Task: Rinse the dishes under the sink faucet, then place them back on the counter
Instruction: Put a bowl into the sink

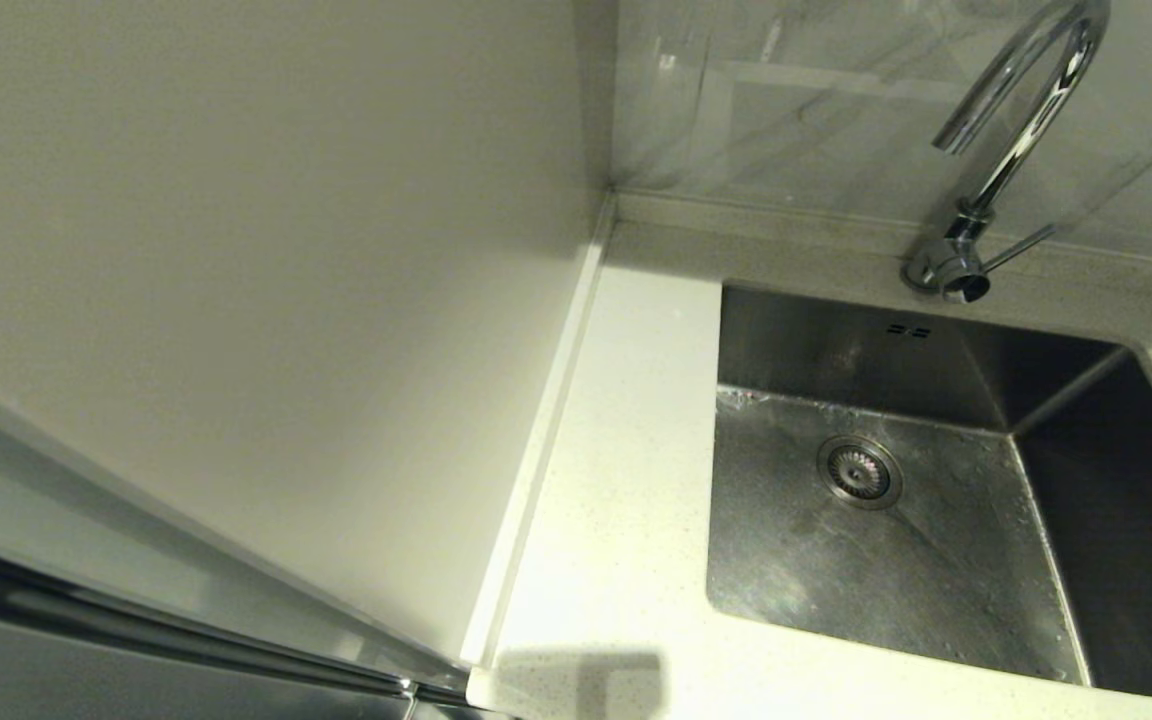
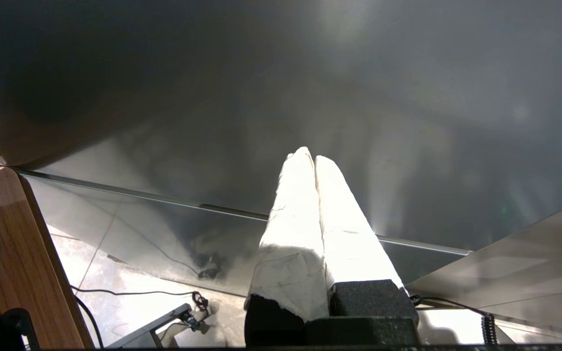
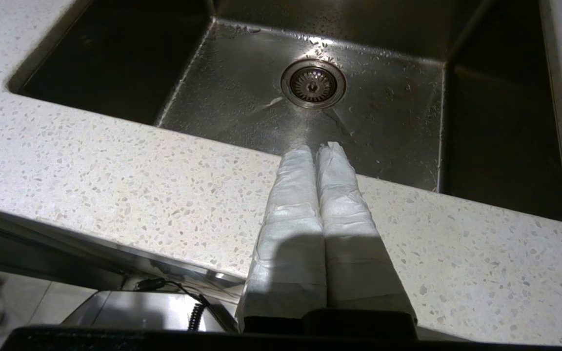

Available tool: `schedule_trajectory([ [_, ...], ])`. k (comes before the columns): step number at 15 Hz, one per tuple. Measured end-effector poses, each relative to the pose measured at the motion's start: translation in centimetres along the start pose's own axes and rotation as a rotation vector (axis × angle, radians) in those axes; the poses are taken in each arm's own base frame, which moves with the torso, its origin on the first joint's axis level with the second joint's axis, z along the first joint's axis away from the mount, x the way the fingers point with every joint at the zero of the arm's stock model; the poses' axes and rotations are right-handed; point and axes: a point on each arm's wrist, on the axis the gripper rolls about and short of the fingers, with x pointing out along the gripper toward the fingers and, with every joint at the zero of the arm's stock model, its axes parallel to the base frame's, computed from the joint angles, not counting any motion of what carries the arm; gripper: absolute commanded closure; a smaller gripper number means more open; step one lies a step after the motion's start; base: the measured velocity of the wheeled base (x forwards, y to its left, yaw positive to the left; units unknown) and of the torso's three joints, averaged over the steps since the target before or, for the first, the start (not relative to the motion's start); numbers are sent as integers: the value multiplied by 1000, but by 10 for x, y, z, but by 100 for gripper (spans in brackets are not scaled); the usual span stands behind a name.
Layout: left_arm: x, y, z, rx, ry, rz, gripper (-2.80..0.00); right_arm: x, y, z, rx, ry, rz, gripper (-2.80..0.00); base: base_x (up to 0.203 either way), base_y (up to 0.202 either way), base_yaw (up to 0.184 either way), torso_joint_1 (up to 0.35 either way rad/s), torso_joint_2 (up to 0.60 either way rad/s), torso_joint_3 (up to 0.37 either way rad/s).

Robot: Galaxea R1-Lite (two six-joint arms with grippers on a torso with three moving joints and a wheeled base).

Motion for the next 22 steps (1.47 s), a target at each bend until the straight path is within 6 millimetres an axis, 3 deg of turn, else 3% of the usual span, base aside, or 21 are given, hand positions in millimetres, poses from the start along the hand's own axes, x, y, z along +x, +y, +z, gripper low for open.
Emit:
schedule_trajectory([
  [11,0,0,0,-1,0,0,0,-1,0,2,-14,8,9,0,0,0,0,0,0,0],
  [13,0,0,0,-1,0,0,0,-5,1,20,-13,-14,34,0,0,0,0,0,0,0],
  [17,0,0,0,0,0,0,0,-16,4,119,-12,-26,86,0,0,0,0,0,0,0],
  [20,0,0,0,0,0,0,0,4,7,222,-18,-62,96,0,0,0,0,0,0,0],
  [22,0,0,0,0,0,0,0,32,9,284,-25,-59,92,0,0,0,0,0,0,0],
])
